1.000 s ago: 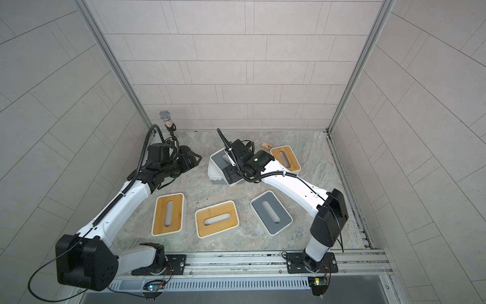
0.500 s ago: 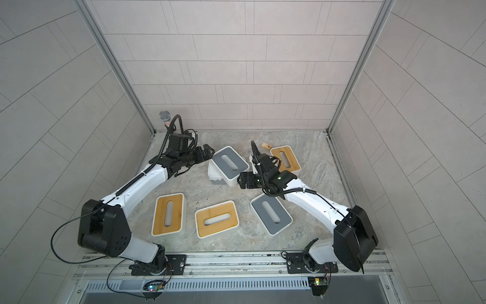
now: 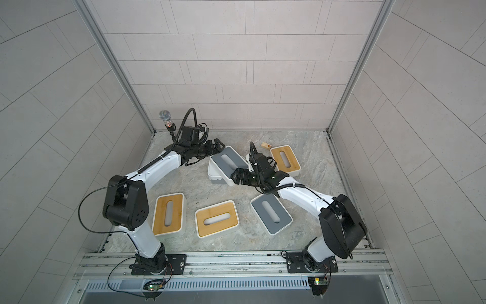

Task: Stack the tissue boxes
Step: Place the tissue box at the tissue box.

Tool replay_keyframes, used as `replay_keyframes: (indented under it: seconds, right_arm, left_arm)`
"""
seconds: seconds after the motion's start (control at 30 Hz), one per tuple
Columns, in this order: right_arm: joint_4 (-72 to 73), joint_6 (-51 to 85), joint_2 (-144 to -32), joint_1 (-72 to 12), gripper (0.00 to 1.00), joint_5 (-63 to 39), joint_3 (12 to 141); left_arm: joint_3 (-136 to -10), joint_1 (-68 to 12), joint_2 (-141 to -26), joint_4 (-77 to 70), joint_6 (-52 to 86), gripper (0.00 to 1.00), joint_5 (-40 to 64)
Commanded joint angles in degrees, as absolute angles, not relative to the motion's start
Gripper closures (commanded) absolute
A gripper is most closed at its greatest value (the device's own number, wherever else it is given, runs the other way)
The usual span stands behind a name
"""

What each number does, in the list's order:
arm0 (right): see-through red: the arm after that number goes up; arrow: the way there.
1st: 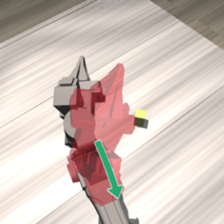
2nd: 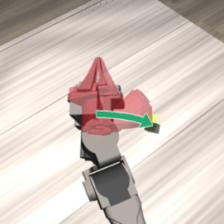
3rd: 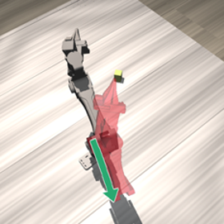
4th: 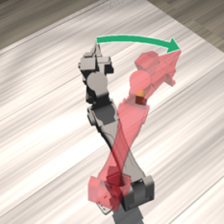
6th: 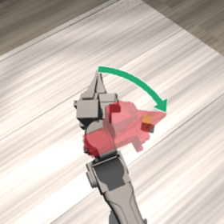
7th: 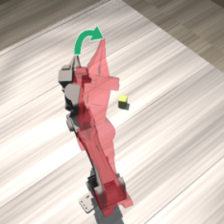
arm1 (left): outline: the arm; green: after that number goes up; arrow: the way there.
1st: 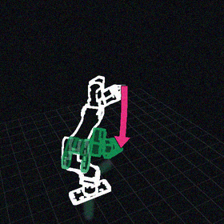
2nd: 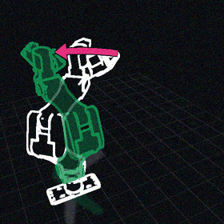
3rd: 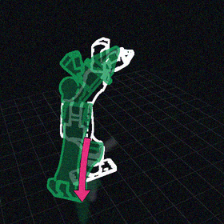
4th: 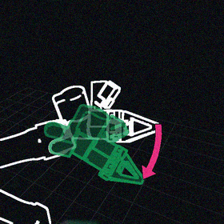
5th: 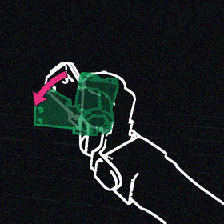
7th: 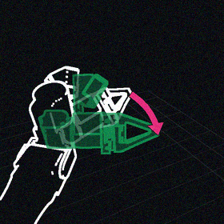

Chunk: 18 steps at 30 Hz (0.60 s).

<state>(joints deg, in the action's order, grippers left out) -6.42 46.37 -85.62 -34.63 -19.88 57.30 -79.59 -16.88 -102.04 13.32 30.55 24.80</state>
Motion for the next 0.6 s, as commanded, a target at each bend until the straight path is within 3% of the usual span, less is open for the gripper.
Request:
replay_keyframes:
  seconds: [0.0, 0.57]
  right_arm:
    - [-3.7, 48.47, -86.3, -34.28, 0.08, -20.84, 57.47]
    - [-2.99, 47.92, -91.04, -31.22, 0.08, -23.45, 62.05]
  left_arm:
    - [-82.22, -17.71, -102.74, 15.73, 28.69, 0.0, 27.44]
    - [-75.1, -17.8, -97.5, 14.33, 30.65, 0.0, 26.89]
